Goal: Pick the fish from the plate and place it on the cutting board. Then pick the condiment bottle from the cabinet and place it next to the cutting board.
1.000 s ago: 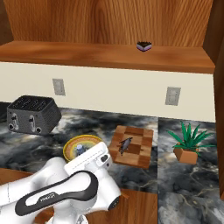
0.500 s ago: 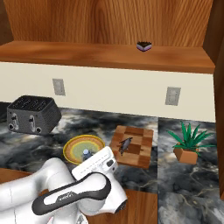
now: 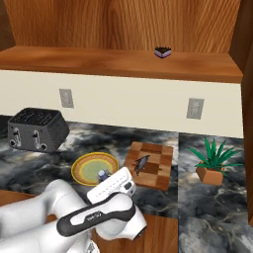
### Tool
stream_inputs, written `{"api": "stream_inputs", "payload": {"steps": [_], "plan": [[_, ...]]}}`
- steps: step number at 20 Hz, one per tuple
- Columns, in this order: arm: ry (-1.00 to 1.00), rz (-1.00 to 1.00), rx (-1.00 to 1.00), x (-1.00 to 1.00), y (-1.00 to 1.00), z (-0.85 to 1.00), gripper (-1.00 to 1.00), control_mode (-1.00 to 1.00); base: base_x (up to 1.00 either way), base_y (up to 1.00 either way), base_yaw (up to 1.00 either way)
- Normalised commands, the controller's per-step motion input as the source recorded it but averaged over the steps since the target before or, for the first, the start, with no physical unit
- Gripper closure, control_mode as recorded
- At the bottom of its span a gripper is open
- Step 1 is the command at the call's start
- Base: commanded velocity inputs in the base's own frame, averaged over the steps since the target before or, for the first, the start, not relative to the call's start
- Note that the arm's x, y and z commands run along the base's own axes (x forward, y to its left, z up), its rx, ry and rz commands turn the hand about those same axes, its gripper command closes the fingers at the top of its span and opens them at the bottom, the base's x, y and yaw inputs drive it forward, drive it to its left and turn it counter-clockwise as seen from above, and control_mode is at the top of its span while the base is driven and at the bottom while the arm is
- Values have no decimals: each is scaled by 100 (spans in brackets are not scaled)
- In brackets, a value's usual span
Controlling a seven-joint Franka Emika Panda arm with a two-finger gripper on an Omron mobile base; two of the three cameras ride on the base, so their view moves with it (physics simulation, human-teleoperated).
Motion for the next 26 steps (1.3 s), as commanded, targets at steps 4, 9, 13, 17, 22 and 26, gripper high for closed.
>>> {"api": "stream_inputs", "payload": {"steps": [4,9,13,17,22,26], "plan": [[-3,0,0,26,-7,-27,100,-100,0,0,0],[-1,0,0,25,-6,-26,100,-100,0,0,0],[0,0,0,21,-6,-23,100,-100,0,0,0],[0,0,1,17,-7,-20,100,-100,0,0,0],[0,0,2,10,-6,-19,100,-100,0,0,0],[0,0,4,2,-1,-17,100,-100,0,0,0]]}}
